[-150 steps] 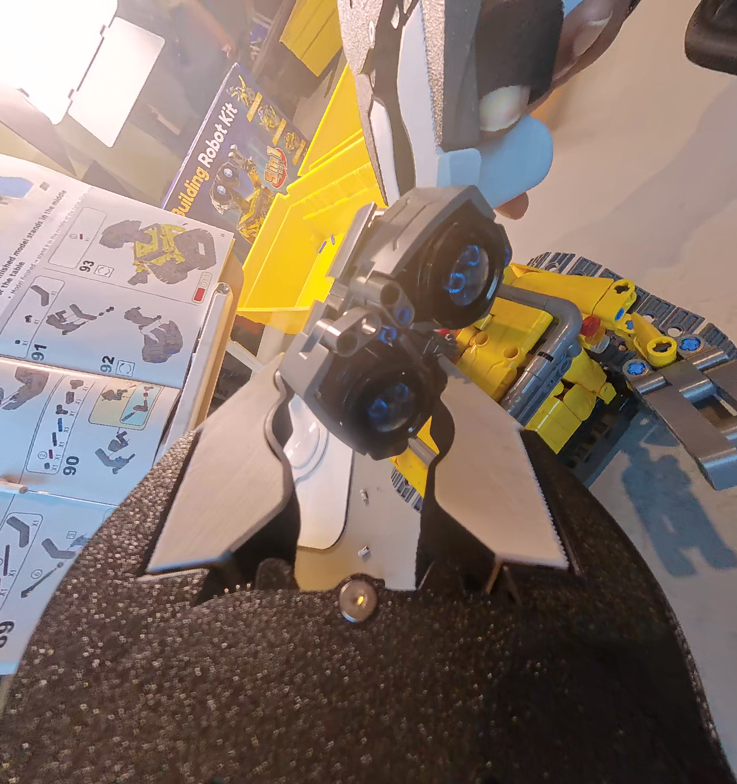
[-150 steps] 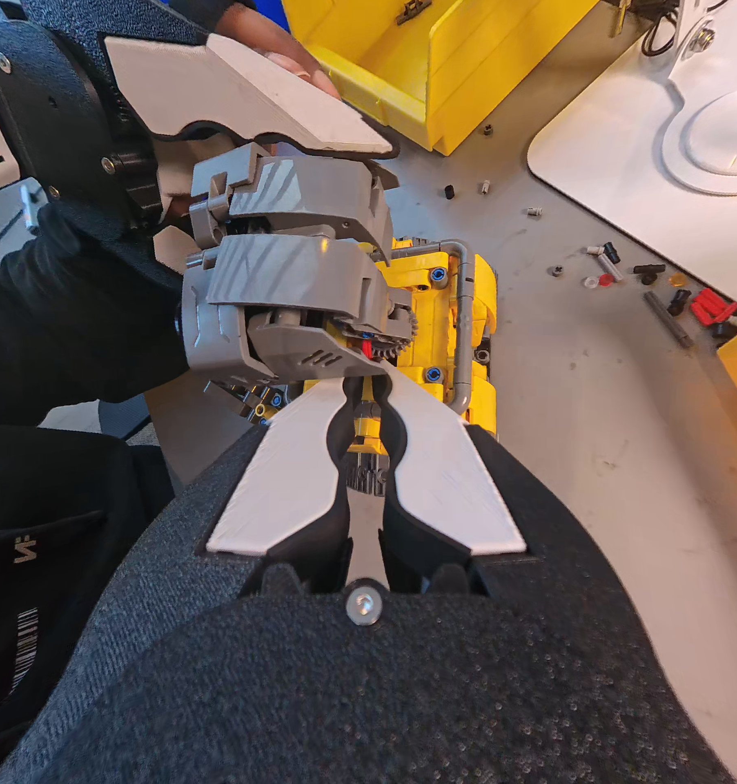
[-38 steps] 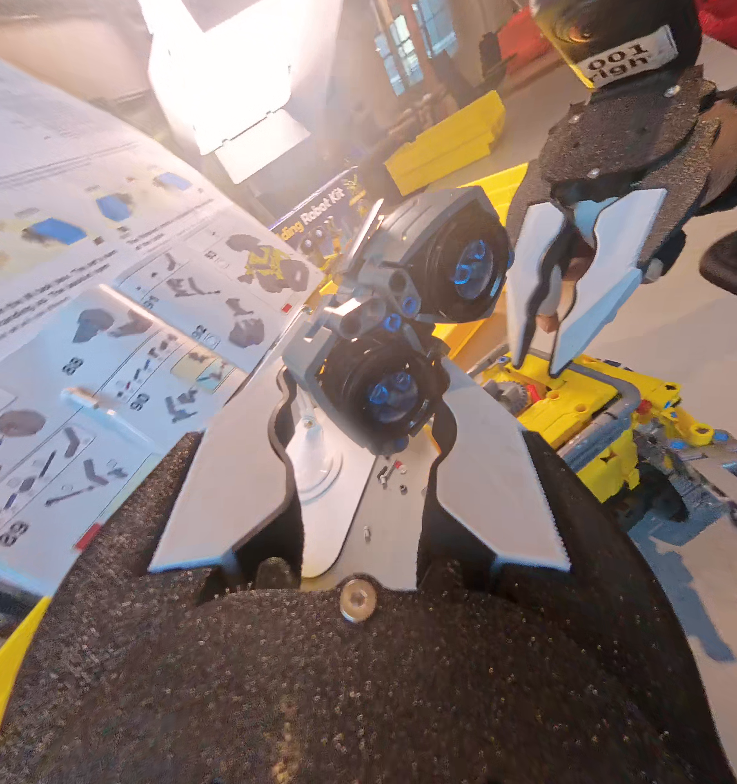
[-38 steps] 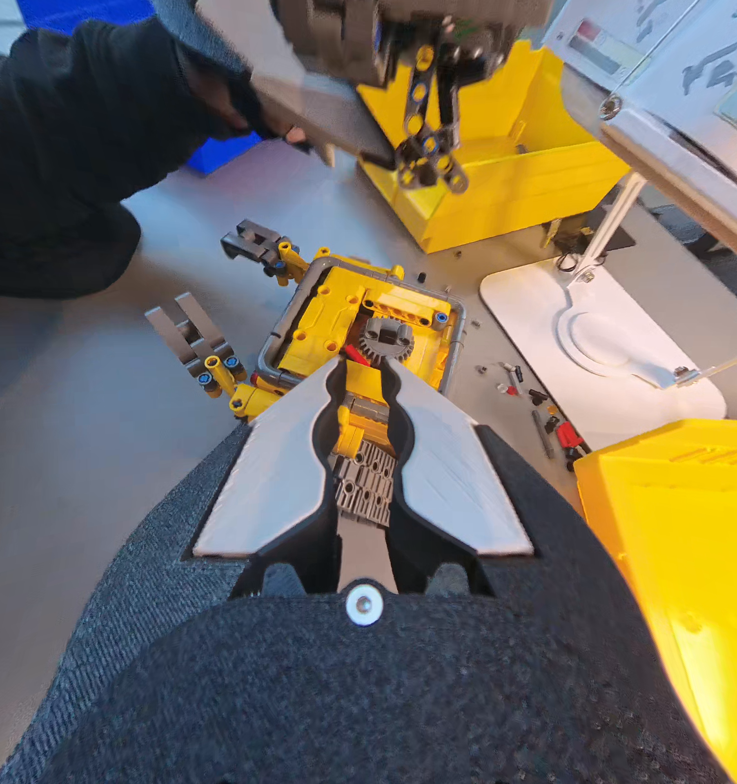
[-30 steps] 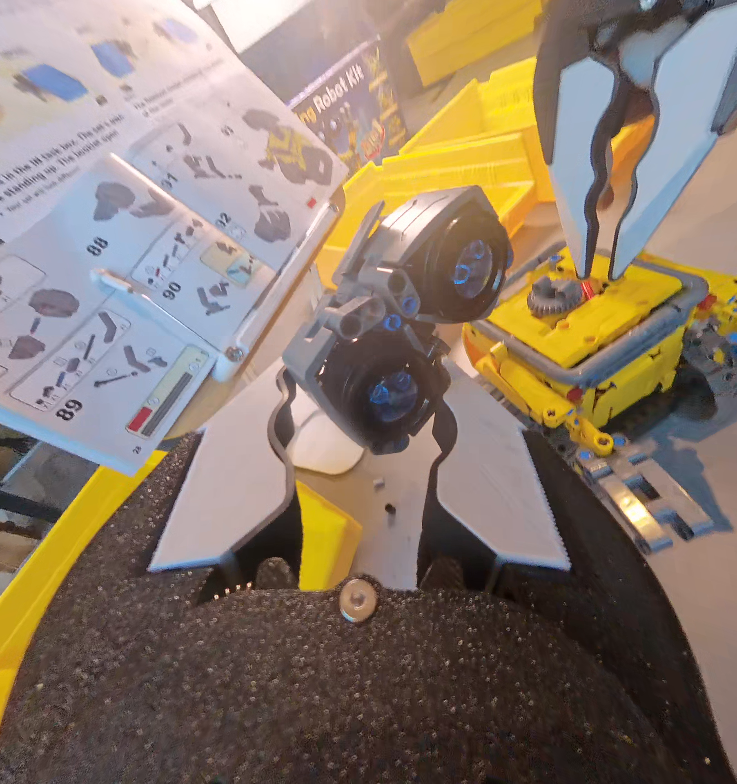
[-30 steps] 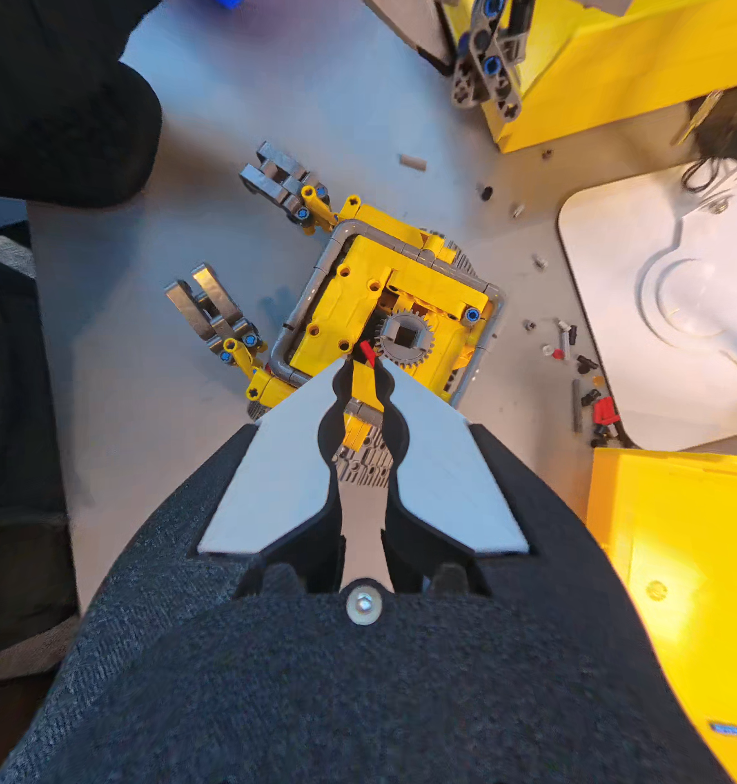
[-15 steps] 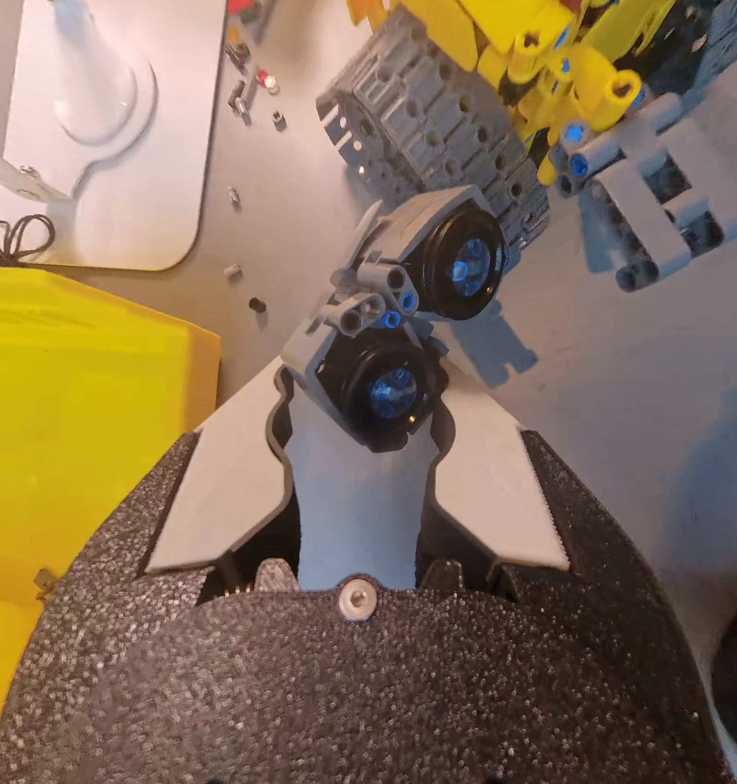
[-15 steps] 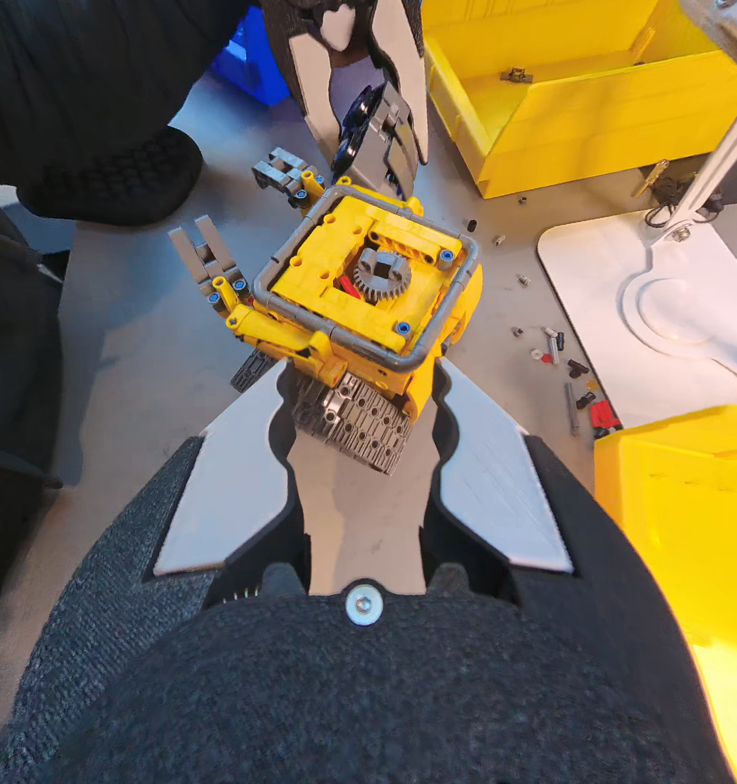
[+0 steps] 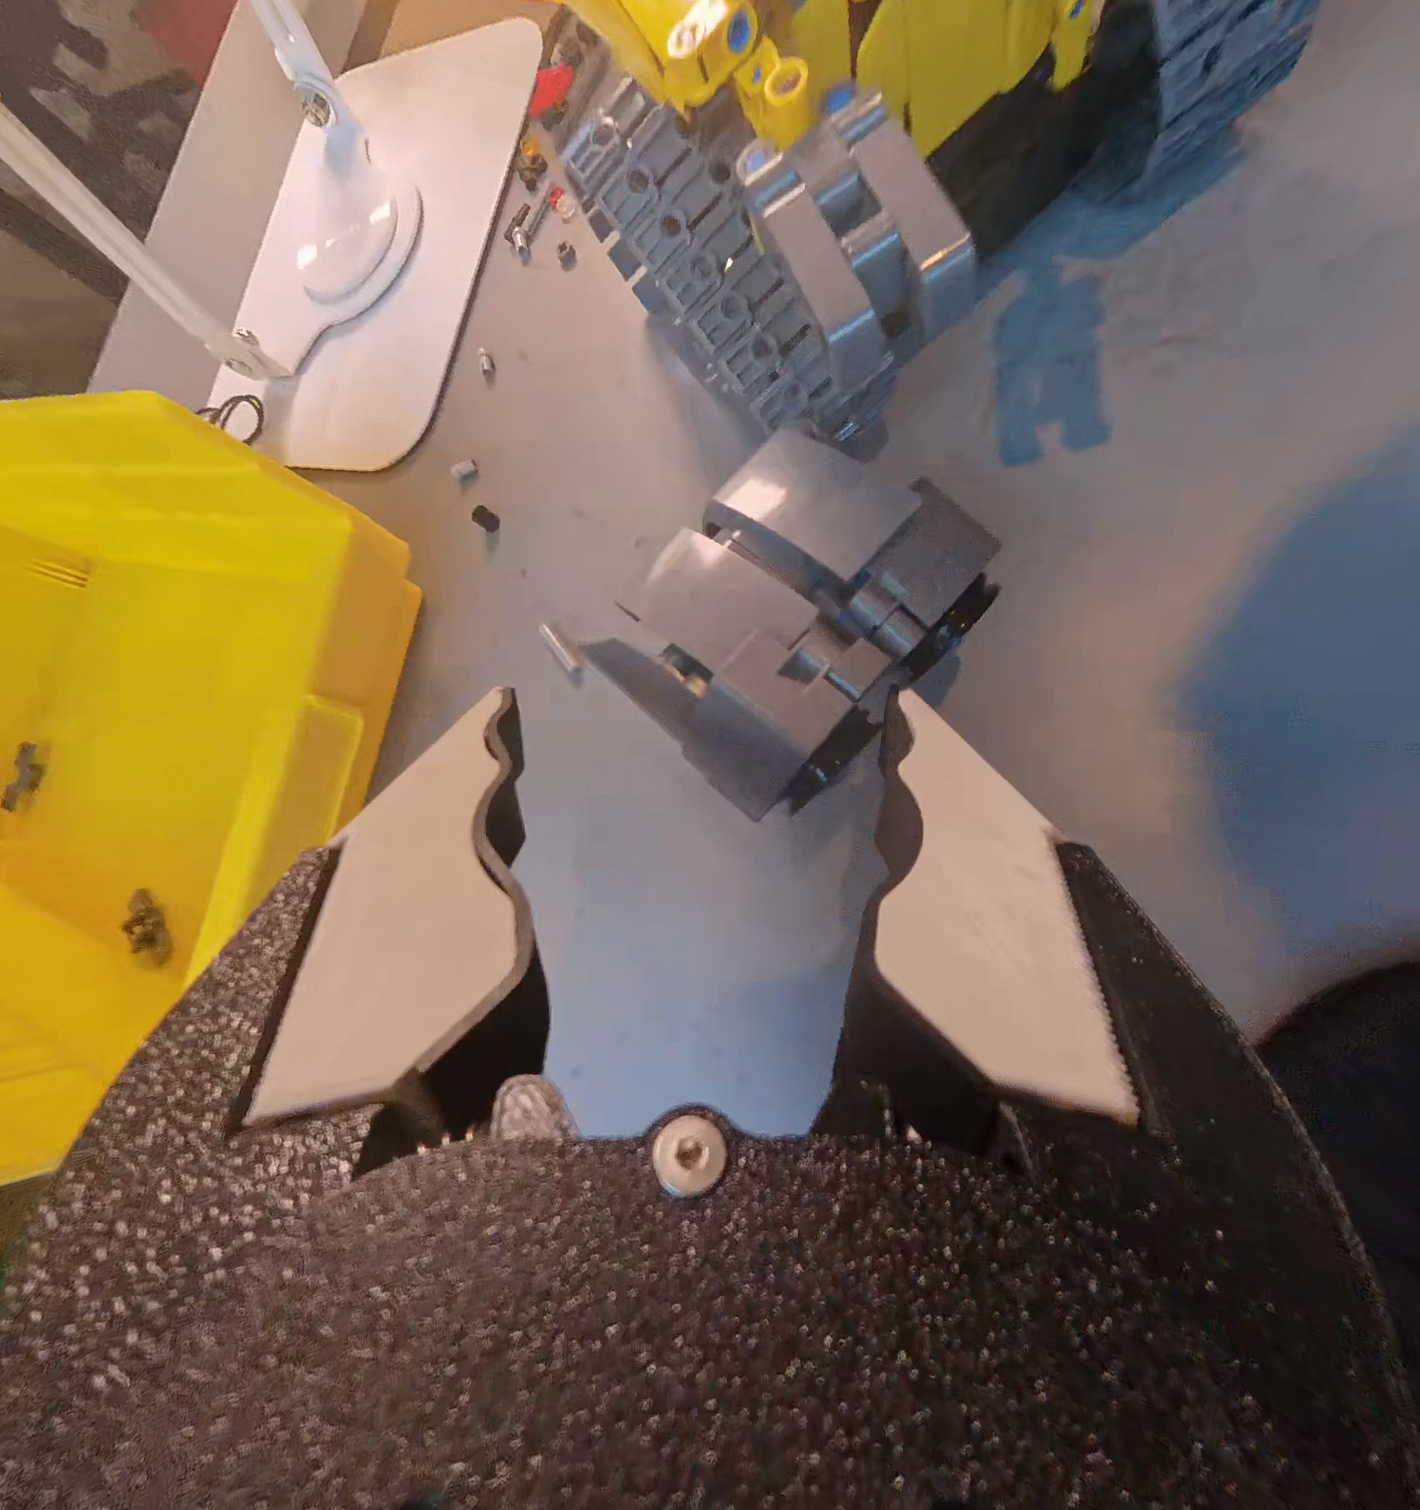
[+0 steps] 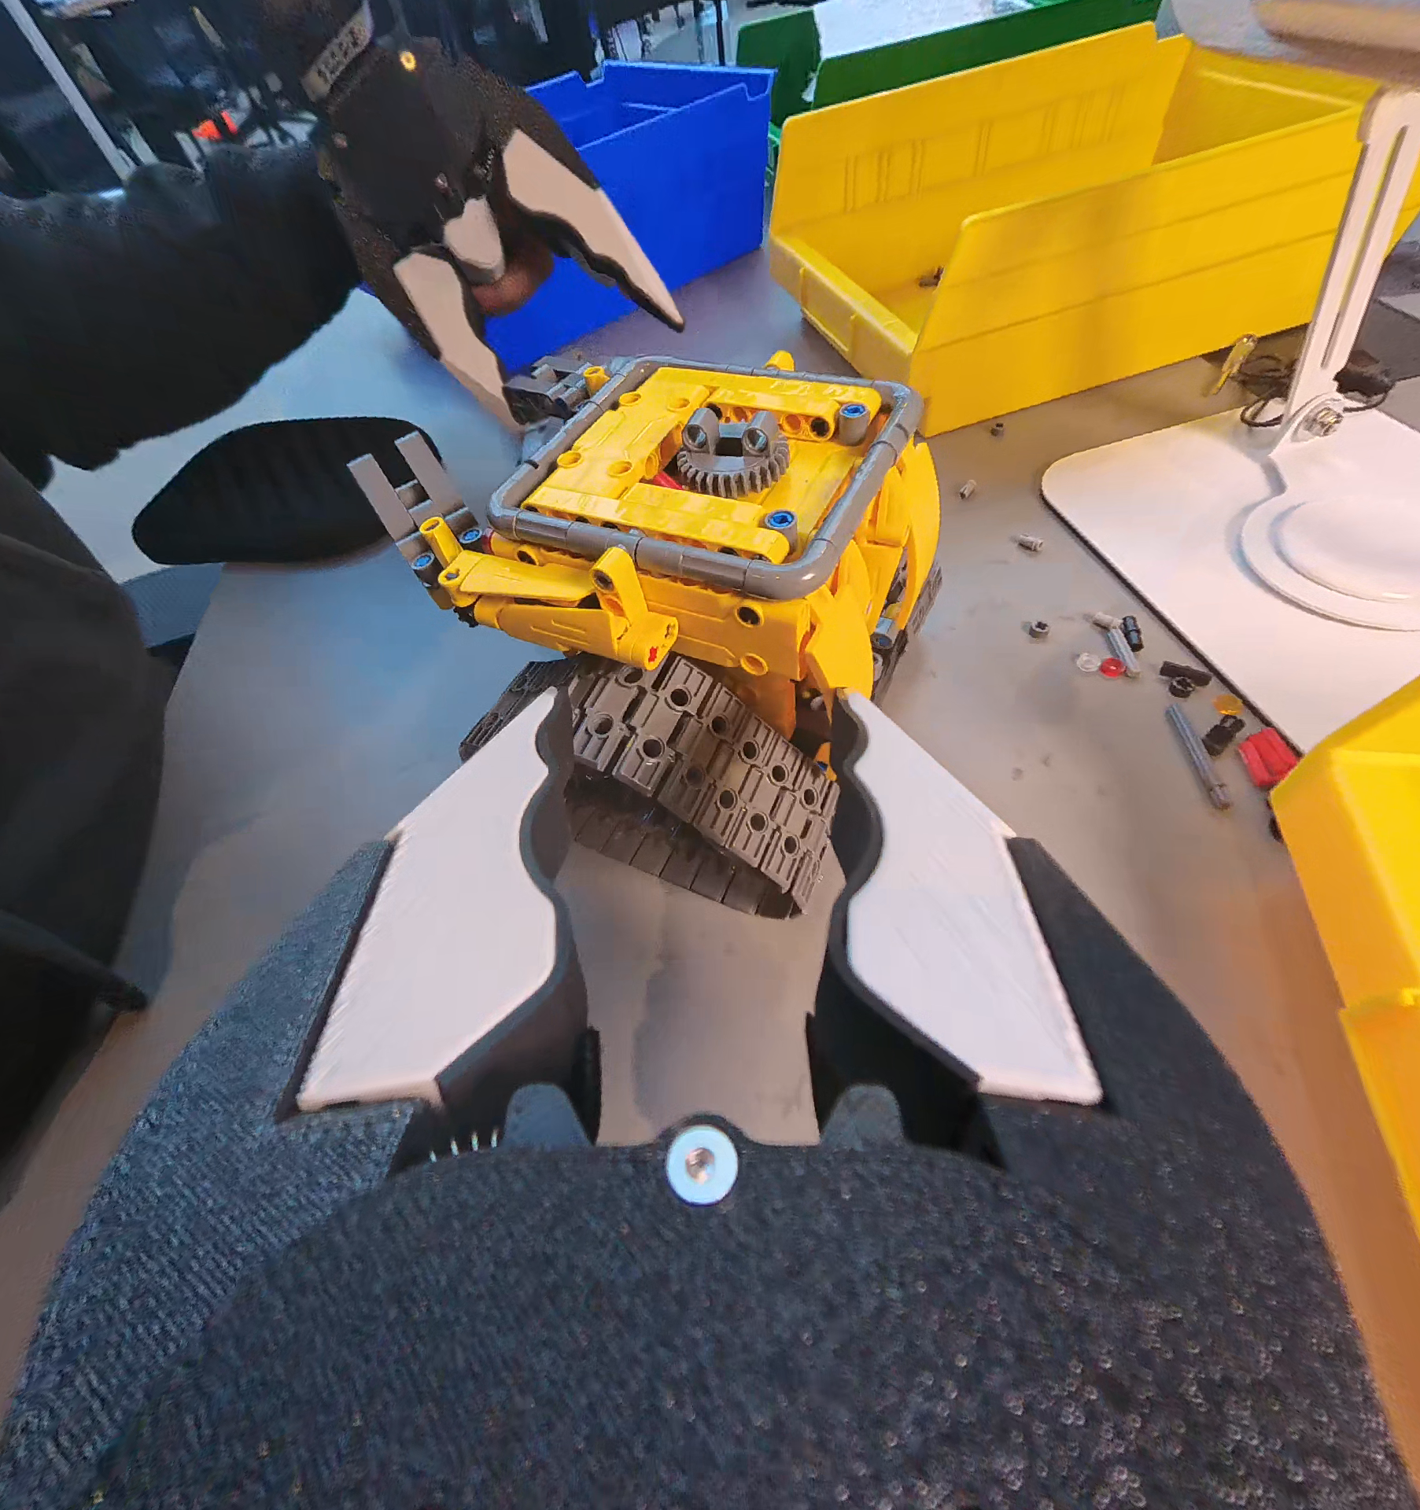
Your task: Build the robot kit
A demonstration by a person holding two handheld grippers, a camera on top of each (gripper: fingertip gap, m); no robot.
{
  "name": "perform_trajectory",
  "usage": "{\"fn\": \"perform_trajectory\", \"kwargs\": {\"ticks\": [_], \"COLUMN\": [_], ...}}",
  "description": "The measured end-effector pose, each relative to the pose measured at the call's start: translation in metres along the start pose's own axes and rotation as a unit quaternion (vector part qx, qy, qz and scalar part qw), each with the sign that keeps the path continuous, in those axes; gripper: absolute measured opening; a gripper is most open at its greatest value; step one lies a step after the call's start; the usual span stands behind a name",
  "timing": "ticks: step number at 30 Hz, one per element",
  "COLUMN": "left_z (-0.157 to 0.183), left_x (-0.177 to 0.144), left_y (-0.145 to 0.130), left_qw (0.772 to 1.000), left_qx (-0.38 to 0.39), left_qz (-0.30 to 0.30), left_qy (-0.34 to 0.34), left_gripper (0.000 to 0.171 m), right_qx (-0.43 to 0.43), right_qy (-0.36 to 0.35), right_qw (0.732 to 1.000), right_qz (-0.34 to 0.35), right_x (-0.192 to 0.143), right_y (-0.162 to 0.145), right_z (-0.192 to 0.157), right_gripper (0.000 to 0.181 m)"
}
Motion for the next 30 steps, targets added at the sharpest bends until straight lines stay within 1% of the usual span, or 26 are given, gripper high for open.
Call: {"fn": "perform_trajectory", "kwargs": {"ticks": [2, 3, 5, 6, 8, 10, 12, 14, 16, 17, 19, 20, 21, 23, 25, 26, 28, 30], "left_z": [0.004, 0.005, 0.004, 0.003, 0.005, 0.017, 0.032, 0.036, 0.037, 0.033, 0.021, 0.020, 0.022, 0.028, 0.030, 0.032, 0.036, 0.043], "left_x": [-0.012, -0.016, -0.025, -0.029, -0.030, -0.016, 0.005, 0.022, 0.032, 0.034, 0.036, 0.039, 0.042, 0.052, 0.057, 0.058, 0.059, 0.060], "left_y": [0.009, 0.016, 0.034, 0.046, 0.067, 0.080, 0.087, 0.096, 0.106, 0.108, 0.108, 0.110, 0.114, 0.125, 0.137, 0.141, 0.148, 0.148], "left_qw": [0.999, 0.999, 0.995, 0.992, 0.990, 0.991, 0.993, 0.993, 0.993, 0.995, 0.999, 0.999, 0.999, 0.998, 0.988, 0.980, 0.964, 0.956], "left_qx": [-0.028, -0.043, -0.081, -0.102, -0.122, -0.123, -0.118, -0.121, -0.118, -0.098, -0.029, 0.003, 0.025, 0.058, 0.128, 0.170, 0.226, 0.246], "left_qz": [0.012, 0.020, 0.047, 0.062, 0.070, 0.045, 0.010, 0.006, 0.003, -0.002, -0.021, -0.025, -0.017, 0.010, 0.041, 0.052, 0.072, 0.093], "left_qy": [-0.017, -0.023, -0.027, -0.028, -0.020, -0.014, -0.016, -0.004, -0.006, 0.003, 0.037, 0.039, 0.032, 0.030, 0.069, 0.091, 0.120, 0.128], "left_gripper": [0.083, 0.078, 0.074, 0.069, 0.061, 0.054, 0.058, 0.053, 0.058, 0.060, 0.063, 0.066, 0.069, 0.069, 0.066, 0.064, 0.062, 0.047], "right_qx": [-0.005, -0.007, -0.011, -0.014, -0.026, -0.027, -0.021, -0.010, 0.011, 0.019, 0.031, 0.030, 0.022, -0.019, -0.060, -0.080, -0.121, -0.132], "right_qy": [-0.005, -0.007, -0.013, -0.019, -0.031, -0.032, -0.036, -0.037, -0.023, -0.006, 0.027, 0.036, 0.031, -0.001, -0.026, -0.040, -0.090, -0.117], "right_qw": [1.000, 1.000, 1.000, 1.000, 0.999, 0.999, 0.999, 0.999, 0.999, 0.999, 0.998, 0.998, 0.999, 1.000, 0.997, 0.994, 0.984, 0.979], "right_qz": [0.008, 0.013, 0.016, 0.011, 0.003, 0.005, 0.009, 0.017, 0.034, 0.037, 0.042, 0.039, 0.031, 0.006, -0.040, -0.065, -0.094, -0.103], "right_x": [0.000, -0.001, -0.002, -0.003, -0.005, -0.005, -0.005, -0.002, 0.001, 0.003, 0.003, 0.004, 0.005, 0.010, 0.018, 0.021, 0.021, 0.016], "right_y": [0.000, 0.000, -0.001, -0.002, -0.004, -0.004, -0.006, -0.009, -0.010, -0.012, -0.014, -0.015, -0.016, -0.020, -0.029, -0.035, -0.040, -0.041], "right_z": [-0.001, -0.001, -0.002, -0.002, -0.002, -0.002, 0.001, 0.004, 0.004, 0.001, -0.007, -0.010, -0.009, -0.003, 0.000, 0.002, 0.010, 0.015], "right_gripper": [0.063, 0.063, 0.062, 0.062, 0.062, 0.062, 0.063, 0.069, 0.071, 0.076, 0.083, 0.085, 0.087, 0.090, 0.104, 0.107, 0.101, 0.089]}}
Point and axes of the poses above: each gripper's, where its closed fingertips meet, x out along the fingers, y out of its top, z = x × y across the jaws, the point moved 2 cm from there along -x, back along the fingers, and after that the axes turned 13 degrees about y, right-handed, at the moved point
